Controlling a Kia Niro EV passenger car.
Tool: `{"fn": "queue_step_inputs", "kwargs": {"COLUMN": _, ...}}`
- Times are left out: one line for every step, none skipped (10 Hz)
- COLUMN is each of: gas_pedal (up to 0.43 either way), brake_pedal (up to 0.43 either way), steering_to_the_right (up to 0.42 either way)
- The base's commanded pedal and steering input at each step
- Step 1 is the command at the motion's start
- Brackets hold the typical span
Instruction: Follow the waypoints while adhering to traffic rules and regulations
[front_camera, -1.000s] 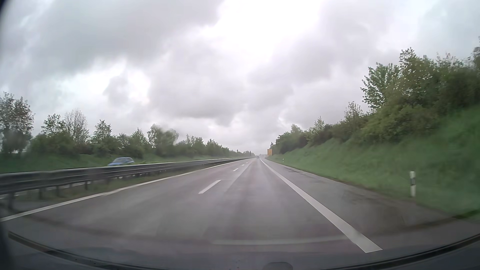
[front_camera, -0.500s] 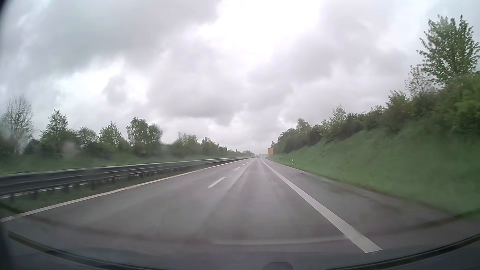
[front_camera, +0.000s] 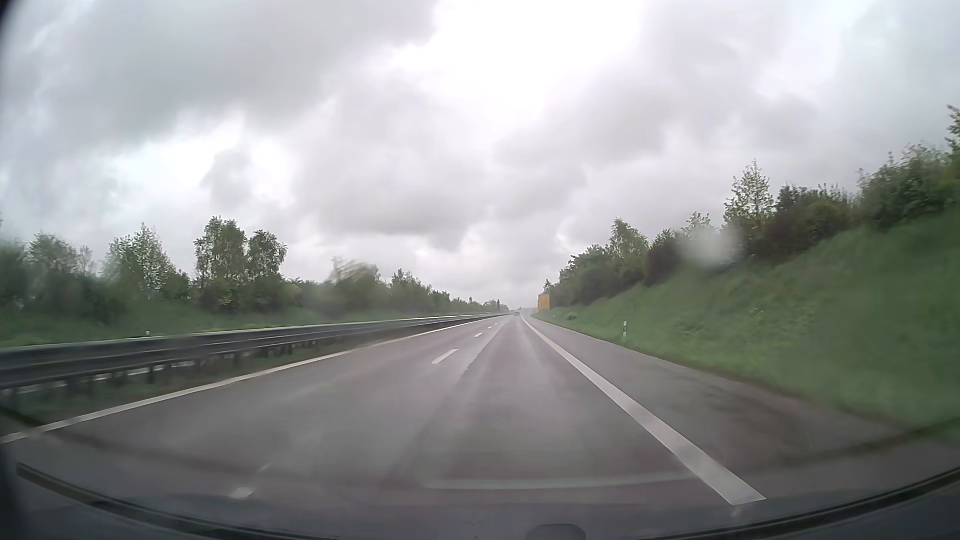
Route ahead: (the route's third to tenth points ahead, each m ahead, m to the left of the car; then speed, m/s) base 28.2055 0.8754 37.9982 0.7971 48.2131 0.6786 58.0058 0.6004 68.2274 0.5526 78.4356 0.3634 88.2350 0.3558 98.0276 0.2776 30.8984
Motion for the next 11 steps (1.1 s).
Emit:
{"fn": "queue_step_inputs", "kwargs": {"gas_pedal": 0.299, "brake_pedal": 0.000, "steering_to_the_right": 0.000}}
{"fn": "queue_step_inputs", "kwargs": {"gas_pedal": 0.299, "brake_pedal": 0.000, "steering_to_the_right": 0.000}}
{"fn": "queue_step_inputs", "kwargs": {"gas_pedal": 0.299, "brake_pedal": 0.000, "steering_to_the_right": 0.000}}
{"fn": "queue_step_inputs", "kwargs": {"gas_pedal": 0.299, "brake_pedal": 0.000, "steering_to_the_right": 0.000}}
{"fn": "queue_step_inputs", "kwargs": {"gas_pedal": 0.299, "brake_pedal": 0.000, "steering_to_the_right": 0.000}}
{"fn": "queue_step_inputs", "kwargs": {"gas_pedal": 0.299, "brake_pedal": 0.000, "steering_to_the_right": 0.000}}
{"fn": "queue_step_inputs", "kwargs": {"gas_pedal": 0.299, "brake_pedal": 0.000, "steering_to_the_right": 0.000}}
{"fn": "queue_step_inputs", "kwargs": {"gas_pedal": 0.299, "brake_pedal": 0.000, "steering_to_the_right": 0.000}}
{"fn": "queue_step_inputs", "kwargs": {"gas_pedal": 0.299, "brake_pedal": 0.000, "steering_to_the_right": 0.000}}
{"fn": "queue_step_inputs", "kwargs": {"gas_pedal": 0.299, "brake_pedal": 0.000, "steering_to_the_right": 0.000}}
{"fn": "queue_step_inputs", "kwargs": {"gas_pedal": 0.299, "brake_pedal": 0.000, "steering_to_the_right": 0.000}}
